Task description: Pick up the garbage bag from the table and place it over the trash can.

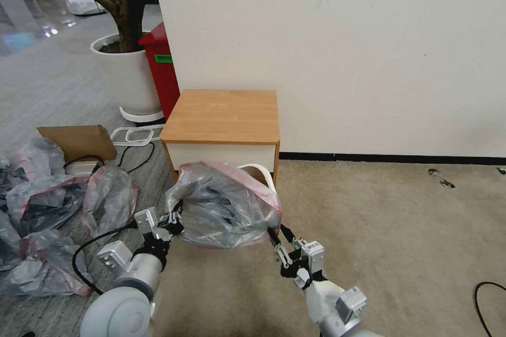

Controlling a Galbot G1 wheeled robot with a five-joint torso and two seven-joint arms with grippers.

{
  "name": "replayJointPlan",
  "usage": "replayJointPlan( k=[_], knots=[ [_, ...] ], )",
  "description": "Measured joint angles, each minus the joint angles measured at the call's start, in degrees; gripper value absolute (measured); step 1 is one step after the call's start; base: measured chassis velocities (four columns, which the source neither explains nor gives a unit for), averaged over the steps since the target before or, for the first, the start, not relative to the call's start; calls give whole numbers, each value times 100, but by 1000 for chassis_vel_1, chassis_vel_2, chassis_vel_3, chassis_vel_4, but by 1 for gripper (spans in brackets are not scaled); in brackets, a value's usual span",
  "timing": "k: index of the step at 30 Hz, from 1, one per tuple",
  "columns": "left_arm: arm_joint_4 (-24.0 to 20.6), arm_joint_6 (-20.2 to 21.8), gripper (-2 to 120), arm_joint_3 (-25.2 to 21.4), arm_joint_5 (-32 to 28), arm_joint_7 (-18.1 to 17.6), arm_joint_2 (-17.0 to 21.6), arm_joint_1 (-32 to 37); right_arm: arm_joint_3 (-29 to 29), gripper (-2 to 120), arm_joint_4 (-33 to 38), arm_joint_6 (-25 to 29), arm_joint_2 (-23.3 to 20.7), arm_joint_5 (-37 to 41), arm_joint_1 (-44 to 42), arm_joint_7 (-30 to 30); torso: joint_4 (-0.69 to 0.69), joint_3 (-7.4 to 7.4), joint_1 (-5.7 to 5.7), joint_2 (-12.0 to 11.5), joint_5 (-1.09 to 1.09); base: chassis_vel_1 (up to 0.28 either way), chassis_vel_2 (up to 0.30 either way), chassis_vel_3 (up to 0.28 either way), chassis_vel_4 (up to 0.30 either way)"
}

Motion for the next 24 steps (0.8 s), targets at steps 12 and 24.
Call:
replayJointPlan(
  k=[12, 24],
  knots=[
    [144, 1, 0, -30, 11, -15, 28, -24, 302, 85, 321, 639, -110, -1025, -414, -205, 0, 0, 0, 0, 0, 0, 0, 0, 0],
    [17, 19, 0, 70, 55, 2, 62, 53, 622, 100, 32, 1040, 65, -368, 559, -373, 1, 0, 0, 0, 1, 0, 0, 0, 0]
  ],
)
